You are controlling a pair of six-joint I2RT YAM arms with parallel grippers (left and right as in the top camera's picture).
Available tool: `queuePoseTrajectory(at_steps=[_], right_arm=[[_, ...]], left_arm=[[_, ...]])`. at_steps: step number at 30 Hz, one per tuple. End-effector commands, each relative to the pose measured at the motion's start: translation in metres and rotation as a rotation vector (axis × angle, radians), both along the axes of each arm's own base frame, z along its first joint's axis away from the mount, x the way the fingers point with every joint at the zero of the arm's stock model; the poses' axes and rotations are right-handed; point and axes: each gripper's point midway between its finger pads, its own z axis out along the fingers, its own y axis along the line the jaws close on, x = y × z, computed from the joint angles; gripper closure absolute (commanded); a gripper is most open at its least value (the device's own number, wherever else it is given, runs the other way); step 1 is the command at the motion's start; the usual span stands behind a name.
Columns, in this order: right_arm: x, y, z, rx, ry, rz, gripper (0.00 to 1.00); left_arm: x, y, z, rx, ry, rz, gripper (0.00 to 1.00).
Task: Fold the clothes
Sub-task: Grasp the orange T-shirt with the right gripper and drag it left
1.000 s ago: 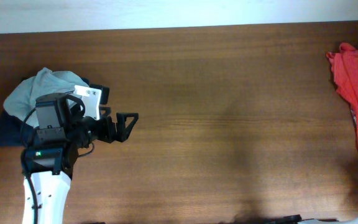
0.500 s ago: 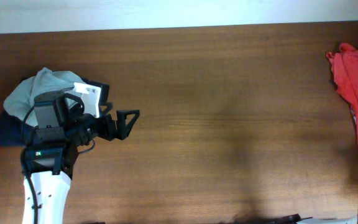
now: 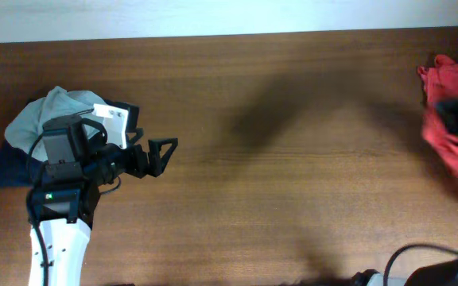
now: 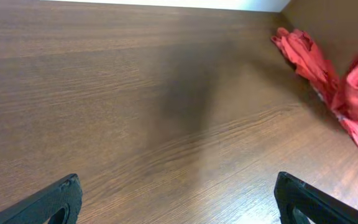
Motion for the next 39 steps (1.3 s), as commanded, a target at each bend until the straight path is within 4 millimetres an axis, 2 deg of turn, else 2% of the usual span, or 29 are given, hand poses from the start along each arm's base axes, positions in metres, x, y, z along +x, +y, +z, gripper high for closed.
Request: queuePoseTrajectory(at_steps=[1,2,3,6,7,8,9,11,14,16,18,21,23,28,32,34,39], right_arm=[[0.020,0.096,0.004,-0.084,-0.032,0.297,0.96],[0.022,0.111,0.002,-0.098,-0.027,0.334,0.96],[0.023,0.146,-0.004,-0.151,-0.013,0.424,0.96],[0.017,0.216,-0.016,-0.257,-0.003,0.603,0.96],[0.011,0.250,-0.019,-0.292,-0.017,0.700,0.96],[0.007,0.264,-0.021,-0.303,-0.026,0.742,0.96],[-0.002,0.297,-0.023,-0.326,-0.058,0.850,0.96],[-0.016,0.337,-0.027,-0.345,-0.092,0.972,0.96],[-0.057,0.412,-0.041,-0.380,-0.152,1.215,0.96],[-0.071,0.436,-0.052,-0.446,-0.155,1.261,0.96],[-0.070,0.440,-0.054,-0.508,-0.168,1.244,0.96],[-0.062,0.443,-0.039,-0.510,-0.225,1.218,0.96],[-0.050,0.441,-0.020,-0.501,-0.274,1.190,0.96],[-0.043,0.451,0.024,-0.469,-0.439,1.252,0.96],[-0.042,0.453,0.032,-0.465,-0.464,1.250,0.96],[-0.048,0.457,0.034,-0.449,-0.487,1.295,0.96],[-0.057,0.463,0.036,-0.401,-0.504,1.343,0.96]], left_arm=[[0.011,0.018,0.012,0.043,-0.035,0.078,0.02],[0.012,0.021,0.013,0.050,-0.038,0.089,0.02],[0.015,0.028,0.015,0.063,-0.045,0.115,0.02],[0.020,0.040,0.022,0.090,-0.063,0.166,0.03],[0.022,0.046,0.025,0.103,-0.071,0.188,0.03],[0.023,0.049,0.027,0.110,-0.075,0.200,0.03],[0.025,0.052,0.029,0.121,-0.081,0.216,0.03],[0.026,0.056,0.031,0.133,-0.086,0.232,0.03],[0.027,0.058,0.031,0.141,-0.087,0.243,0.03],[0.026,0.058,0.031,0.141,-0.083,0.242,0.03],[0.025,0.058,0.030,0.140,-0.077,0.241,0.03],[0.024,0.057,0.027,0.139,-0.064,0.240,0.03],[0.022,0.053,0.027,0.129,-0.058,0.222,0.06],[0.018,0.029,0.028,0.139,-0.087,0.116,0.08],[0.013,0.005,0.027,0.186,-0.127,0.005,0.11],[0.011,-0.006,0.027,0.213,-0.151,-0.046,0.11],[0.015,-0.009,0.026,0.264,-0.181,-0.056,0.10]])
